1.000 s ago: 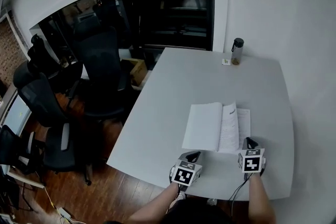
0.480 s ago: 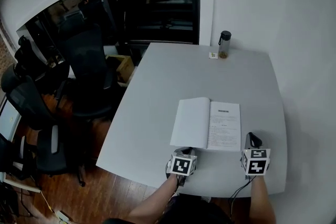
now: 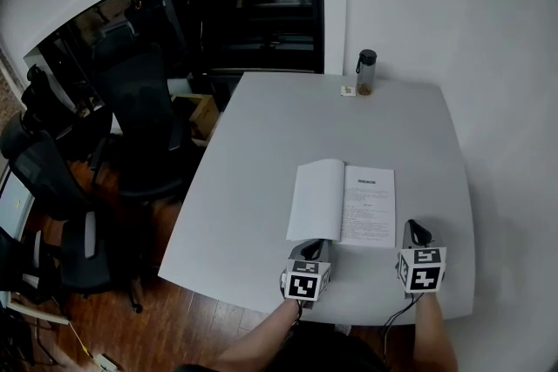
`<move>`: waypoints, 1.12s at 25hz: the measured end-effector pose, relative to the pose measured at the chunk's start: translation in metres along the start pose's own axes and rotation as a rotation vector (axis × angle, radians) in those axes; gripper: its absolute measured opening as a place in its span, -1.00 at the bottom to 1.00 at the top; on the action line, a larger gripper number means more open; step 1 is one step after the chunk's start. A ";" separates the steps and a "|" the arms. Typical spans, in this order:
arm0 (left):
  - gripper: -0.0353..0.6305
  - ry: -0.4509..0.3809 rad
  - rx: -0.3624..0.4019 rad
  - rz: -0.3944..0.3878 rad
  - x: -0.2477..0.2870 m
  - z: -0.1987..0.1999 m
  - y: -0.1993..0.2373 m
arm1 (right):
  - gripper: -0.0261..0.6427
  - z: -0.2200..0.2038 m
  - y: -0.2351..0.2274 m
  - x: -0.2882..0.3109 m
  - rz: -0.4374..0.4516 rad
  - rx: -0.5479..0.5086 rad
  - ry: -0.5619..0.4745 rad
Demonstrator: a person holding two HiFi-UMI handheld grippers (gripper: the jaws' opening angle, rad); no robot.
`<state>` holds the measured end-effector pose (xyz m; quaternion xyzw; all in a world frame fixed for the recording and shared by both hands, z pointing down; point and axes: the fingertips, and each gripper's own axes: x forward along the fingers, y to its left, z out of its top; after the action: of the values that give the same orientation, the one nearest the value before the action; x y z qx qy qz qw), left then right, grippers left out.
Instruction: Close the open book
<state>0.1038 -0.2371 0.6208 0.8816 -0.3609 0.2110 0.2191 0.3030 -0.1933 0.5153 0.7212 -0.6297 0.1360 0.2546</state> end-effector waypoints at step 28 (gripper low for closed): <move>-0.88 -0.139 0.112 -0.011 -0.018 0.066 -0.094 | -0.91 0.015 -0.017 -0.041 0.239 0.034 -0.183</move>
<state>0.1742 -0.2027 0.5350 0.9070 -0.3580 0.1679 0.1449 0.3103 -0.1657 0.4780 0.6548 -0.7291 0.1097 0.1660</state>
